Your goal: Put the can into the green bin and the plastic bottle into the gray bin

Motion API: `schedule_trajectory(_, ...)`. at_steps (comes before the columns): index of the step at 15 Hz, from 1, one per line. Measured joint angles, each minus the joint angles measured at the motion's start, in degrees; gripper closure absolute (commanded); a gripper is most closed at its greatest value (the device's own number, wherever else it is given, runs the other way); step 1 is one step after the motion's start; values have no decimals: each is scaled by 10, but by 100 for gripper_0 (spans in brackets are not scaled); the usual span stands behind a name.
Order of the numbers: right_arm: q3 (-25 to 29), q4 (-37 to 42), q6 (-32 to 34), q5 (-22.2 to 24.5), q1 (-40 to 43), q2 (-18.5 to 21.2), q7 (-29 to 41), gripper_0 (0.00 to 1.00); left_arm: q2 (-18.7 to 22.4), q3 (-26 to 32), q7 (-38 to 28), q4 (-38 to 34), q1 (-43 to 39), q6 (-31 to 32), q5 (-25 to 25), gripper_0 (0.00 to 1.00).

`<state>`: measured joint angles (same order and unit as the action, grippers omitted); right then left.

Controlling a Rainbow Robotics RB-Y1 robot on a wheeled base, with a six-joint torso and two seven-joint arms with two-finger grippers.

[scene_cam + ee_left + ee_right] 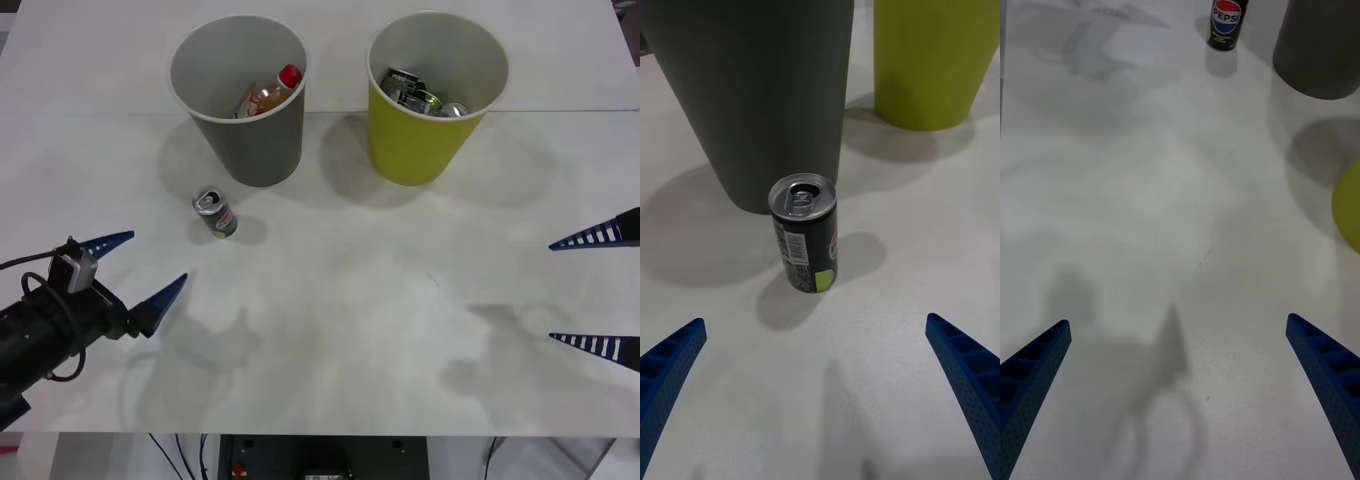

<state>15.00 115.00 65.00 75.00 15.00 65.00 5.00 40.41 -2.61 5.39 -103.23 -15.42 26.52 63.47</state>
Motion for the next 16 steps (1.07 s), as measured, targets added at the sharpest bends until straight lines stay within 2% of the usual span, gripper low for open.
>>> schedule_trajectory(5,0,0,0,0,0,0,0,0,-54,0,114,108,63,57,-66,0)
schedule_trajectory(9,0,0,0,0,0,0,0,0,-78,0,194,208,120,108,-114,0)
schedule_trajectory(12,0,0,0,0,0,0,0,0,-95,0,234,260,148,126,-134,0)
schedule_trajectory(16,0,0,0,0,0,0,0,0,-115,0,253,313,184,141,-145,0)
